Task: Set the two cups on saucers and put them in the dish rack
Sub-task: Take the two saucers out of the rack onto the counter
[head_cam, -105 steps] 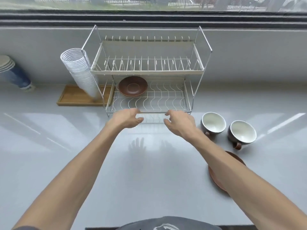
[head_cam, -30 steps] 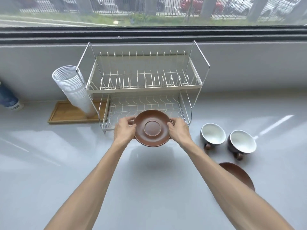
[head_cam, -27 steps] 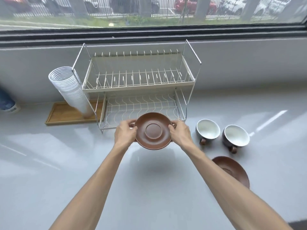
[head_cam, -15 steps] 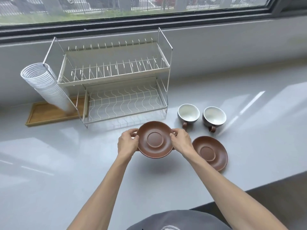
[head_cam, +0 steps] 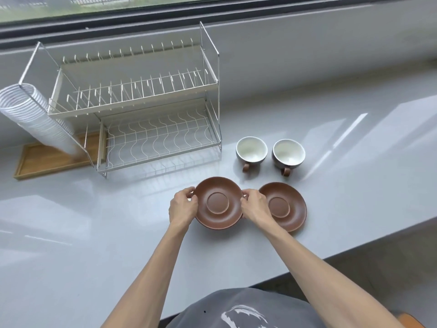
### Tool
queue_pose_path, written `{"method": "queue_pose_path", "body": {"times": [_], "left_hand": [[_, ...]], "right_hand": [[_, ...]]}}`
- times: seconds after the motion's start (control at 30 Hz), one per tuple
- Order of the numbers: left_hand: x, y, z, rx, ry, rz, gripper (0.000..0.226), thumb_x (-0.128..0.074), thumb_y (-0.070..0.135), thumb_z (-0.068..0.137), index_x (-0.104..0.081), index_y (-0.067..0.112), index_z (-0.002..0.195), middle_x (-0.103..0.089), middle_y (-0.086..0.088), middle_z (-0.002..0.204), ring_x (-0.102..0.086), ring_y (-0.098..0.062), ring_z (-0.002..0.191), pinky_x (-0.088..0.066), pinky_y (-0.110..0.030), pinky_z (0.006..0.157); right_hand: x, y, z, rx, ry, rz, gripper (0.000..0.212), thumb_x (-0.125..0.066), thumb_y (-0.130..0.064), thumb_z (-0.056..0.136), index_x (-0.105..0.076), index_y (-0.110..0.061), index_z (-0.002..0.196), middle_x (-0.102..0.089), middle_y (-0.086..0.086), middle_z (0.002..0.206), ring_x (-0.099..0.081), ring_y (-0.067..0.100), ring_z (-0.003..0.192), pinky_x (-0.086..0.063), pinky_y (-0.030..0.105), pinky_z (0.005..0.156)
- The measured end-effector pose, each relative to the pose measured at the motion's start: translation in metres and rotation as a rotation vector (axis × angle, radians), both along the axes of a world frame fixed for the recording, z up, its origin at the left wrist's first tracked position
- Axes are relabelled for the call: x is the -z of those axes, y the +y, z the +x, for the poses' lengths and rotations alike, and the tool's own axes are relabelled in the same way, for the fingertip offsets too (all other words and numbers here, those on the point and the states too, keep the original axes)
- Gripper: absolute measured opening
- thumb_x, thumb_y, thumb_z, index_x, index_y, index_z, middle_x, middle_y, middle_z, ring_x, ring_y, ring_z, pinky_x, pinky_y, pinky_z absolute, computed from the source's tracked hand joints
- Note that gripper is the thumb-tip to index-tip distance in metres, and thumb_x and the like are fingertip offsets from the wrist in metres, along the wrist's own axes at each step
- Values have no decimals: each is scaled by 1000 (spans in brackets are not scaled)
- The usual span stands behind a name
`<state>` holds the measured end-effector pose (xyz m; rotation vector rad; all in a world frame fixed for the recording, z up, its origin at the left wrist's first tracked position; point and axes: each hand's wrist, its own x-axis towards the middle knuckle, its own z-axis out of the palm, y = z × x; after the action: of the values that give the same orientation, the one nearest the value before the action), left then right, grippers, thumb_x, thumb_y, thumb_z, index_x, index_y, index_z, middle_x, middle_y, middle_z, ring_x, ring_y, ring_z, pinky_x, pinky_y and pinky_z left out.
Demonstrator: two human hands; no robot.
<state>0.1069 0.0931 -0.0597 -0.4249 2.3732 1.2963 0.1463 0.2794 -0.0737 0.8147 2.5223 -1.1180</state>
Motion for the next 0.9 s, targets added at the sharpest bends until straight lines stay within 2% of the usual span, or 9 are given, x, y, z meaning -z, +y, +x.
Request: {"method": "queue_pose_path", "body": {"times": [0.23, 0.67, 0.8, 0.9], "left_hand": [[3, 9, -3, 25, -32, -55, 47, -49, 18, 94, -57, 16, 141, -64, -8, 137, -68, -39, 110, -50, -47, 104], [11, 15, -18, 68, -19, -126, 42, -50, 18, 95, -63, 15, 134, -68, -8, 131, -64, -35, 115, -51, -46, 101], [15, 15, -19, 67, -29, -161, 40, -48, 20, 94, -65, 16, 130, -70, -7, 114, -65, -35, 110, -51, -42, 100], [17, 16, -21, 72, -31, -190, 41, -48, 21, 94, -65, 18, 130, -71, -7, 119, -62, -31, 107, -49, -39, 97]], "right_hand": [[8, 1, -2, -22, -31, 36, 41, -43, -2, 95, -65, -4, 130, -66, 17, 132, -56, 35, 128, -47, 38, 104], [15, 2, -10, -79, -101, 77, 29, -44, -11, 93, -64, 0, 111, -65, 22, 124, -60, 41, 118, -48, 39, 93], [14, 0, -12, -111, -109, 92, 8, -45, -12, 92, -51, -10, 89, -67, 22, 118, -61, 42, 113, -48, 39, 88], [11, -1, -13, -113, -109, 97, 6, -44, -12, 92, -46, -12, 86, -67, 23, 116, -61, 43, 112, -48, 39, 86]]}}
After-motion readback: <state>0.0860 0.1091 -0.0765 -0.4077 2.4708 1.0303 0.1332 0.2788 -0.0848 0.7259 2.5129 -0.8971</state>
